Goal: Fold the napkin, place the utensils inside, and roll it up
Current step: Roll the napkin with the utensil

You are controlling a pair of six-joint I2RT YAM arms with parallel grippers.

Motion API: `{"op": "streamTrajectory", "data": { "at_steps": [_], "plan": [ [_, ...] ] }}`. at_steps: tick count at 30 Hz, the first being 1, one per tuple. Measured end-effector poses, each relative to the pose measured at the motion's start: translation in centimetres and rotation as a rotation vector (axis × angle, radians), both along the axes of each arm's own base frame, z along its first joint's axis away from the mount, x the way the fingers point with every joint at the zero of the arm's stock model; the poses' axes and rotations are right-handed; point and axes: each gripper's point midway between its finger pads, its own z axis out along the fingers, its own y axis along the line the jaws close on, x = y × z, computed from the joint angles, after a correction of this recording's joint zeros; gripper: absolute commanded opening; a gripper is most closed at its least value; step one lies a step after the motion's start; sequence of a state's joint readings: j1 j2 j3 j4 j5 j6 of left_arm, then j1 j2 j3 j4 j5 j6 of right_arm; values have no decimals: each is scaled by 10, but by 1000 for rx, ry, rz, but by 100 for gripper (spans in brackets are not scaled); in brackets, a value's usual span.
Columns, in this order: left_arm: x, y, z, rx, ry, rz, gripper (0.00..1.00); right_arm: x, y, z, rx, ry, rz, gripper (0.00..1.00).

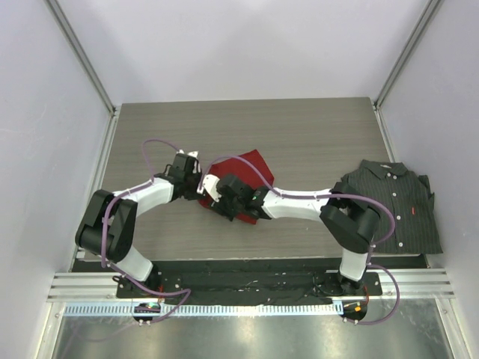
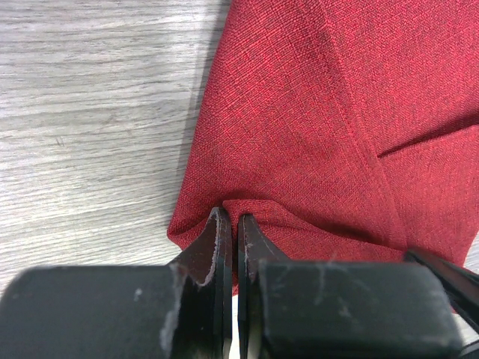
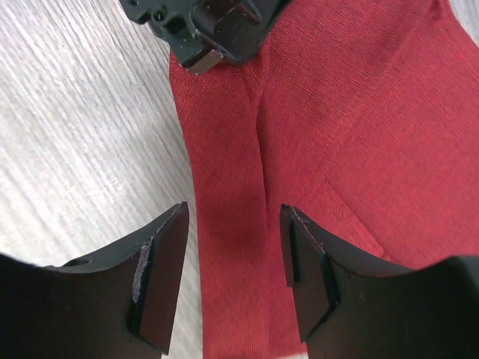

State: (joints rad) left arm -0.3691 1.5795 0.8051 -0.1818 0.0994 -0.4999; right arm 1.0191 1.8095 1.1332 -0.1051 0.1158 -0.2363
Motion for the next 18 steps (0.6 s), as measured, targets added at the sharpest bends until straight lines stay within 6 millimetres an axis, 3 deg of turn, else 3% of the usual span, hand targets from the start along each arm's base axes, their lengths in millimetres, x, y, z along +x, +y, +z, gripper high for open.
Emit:
{"op": "streamTrajectory", "data": {
  "at_steps": [13,18],
  "plan": [
    [0,-1,0,-26,12,11,0,10,5,-30,-37,13,35,55],
    [-1,-1,0,-29,12,10,0,11,7,-34,-25,71,57,35]
  ]
}}
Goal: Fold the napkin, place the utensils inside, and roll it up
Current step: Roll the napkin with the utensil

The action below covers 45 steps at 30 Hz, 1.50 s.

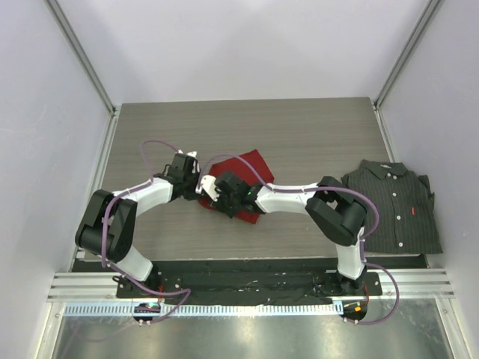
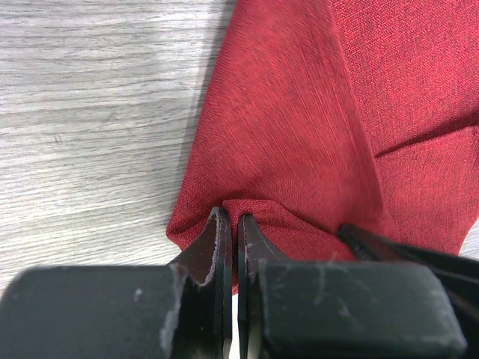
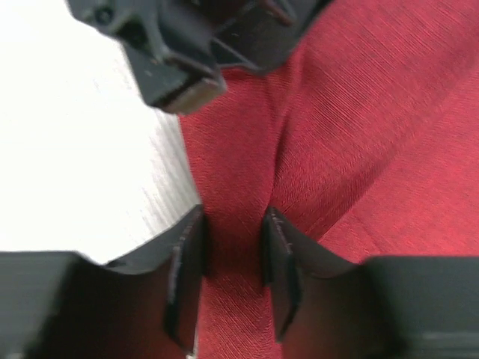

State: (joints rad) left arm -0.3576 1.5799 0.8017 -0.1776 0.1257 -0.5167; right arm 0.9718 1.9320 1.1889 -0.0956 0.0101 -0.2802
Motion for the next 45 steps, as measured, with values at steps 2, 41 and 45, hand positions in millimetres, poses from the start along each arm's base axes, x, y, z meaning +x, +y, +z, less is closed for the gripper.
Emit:
{"op": "streamTrajectory", "data": {
  "at_steps": [2,41,45],
  "plan": [
    [0,0,0,0,0,1,3,-3,1,-2,5,35,12,31],
    [-35,7,24,-192,-185,86,56,-51,-15,-3,241,493,94,24],
    [-31,5,16,-194,-178,83,49,-51,-15,-3,246,501,96,23]
  ]
}}
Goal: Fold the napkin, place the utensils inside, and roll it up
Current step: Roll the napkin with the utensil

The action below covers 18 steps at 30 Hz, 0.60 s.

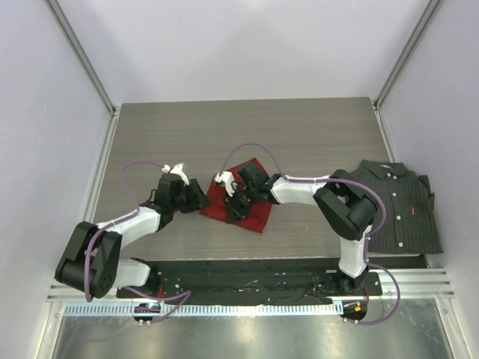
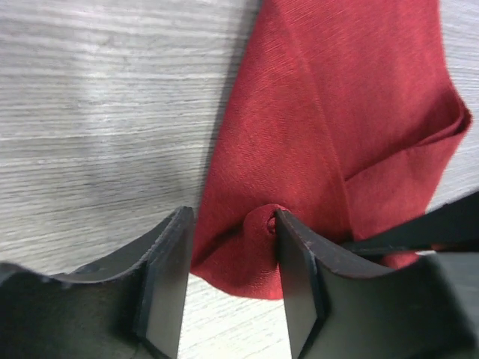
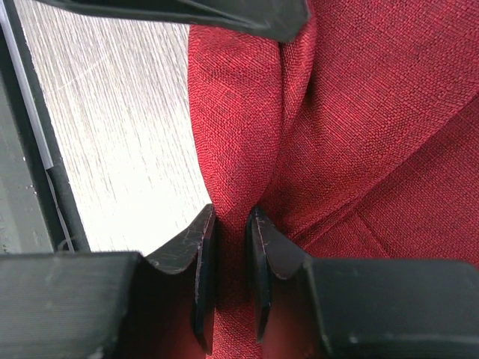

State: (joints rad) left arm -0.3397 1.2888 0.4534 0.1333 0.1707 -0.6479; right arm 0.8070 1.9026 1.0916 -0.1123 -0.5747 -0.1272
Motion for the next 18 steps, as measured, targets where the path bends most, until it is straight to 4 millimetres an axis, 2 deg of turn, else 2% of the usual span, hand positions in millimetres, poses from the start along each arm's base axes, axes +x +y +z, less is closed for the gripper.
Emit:
{"op": "streamTrajectory", "data": {
  "at_steps": [3,8,12,13,14,18],
  "plan": [
    [-1,-1,-12,3,27,-6,45,0,0,0,1,4,1,24],
    [4,-6,-15,-19,15,-20,34,0,-1,0,4,12,0,25],
    [5,-11,-18,-32,14,-37,15,0,-1,0,1,15,-2,30],
    [5,-12,-19,-36,19,-43,6,0,-1,1,-4,18,-4,31],
    [5,-13,-20,-42,21,-46,1,0,-2,1,-10,20,-7,37],
    [4,-16,-20,-52,20,-62,0,2,-5,4,-55,30,-35,50]
  ]
}}
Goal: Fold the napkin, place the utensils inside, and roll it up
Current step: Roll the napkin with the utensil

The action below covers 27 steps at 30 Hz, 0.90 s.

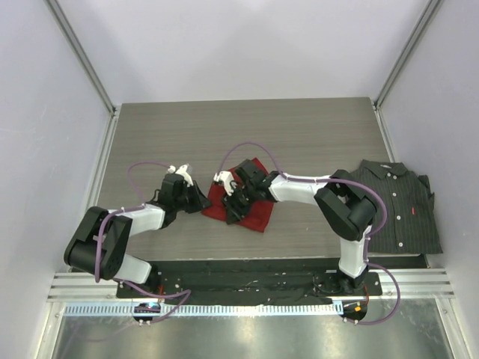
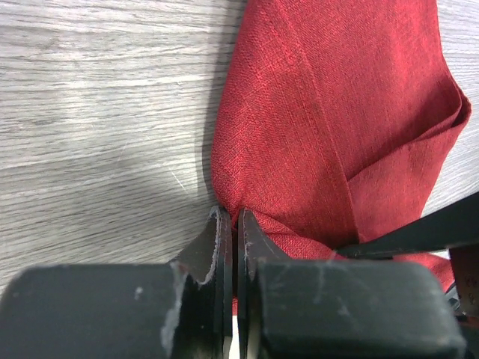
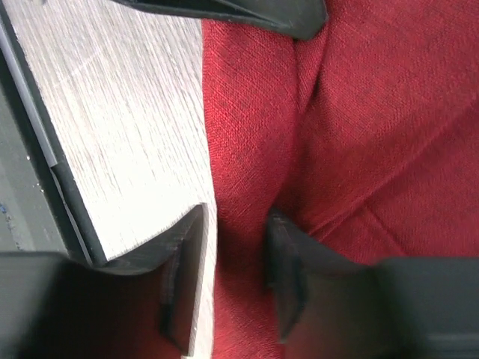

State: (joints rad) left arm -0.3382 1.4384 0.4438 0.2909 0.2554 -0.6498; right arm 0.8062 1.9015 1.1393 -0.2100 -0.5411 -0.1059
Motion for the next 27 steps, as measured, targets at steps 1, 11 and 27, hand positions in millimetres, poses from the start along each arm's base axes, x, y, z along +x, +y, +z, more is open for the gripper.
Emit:
{"op": "streamTrajectory", "data": {
  "at_steps": [1,11,27],
  "plan": [
    [0,0,0,0,0,0,0,1,-1,2,-14,-5,-8,52],
    [-2,0,0,0,9,2,0,4,-4,47,-129,-316,-62,64],
    [-5,2,0,26,85,4,0,2,19,18,-227,-579,35,56]
  ]
}}
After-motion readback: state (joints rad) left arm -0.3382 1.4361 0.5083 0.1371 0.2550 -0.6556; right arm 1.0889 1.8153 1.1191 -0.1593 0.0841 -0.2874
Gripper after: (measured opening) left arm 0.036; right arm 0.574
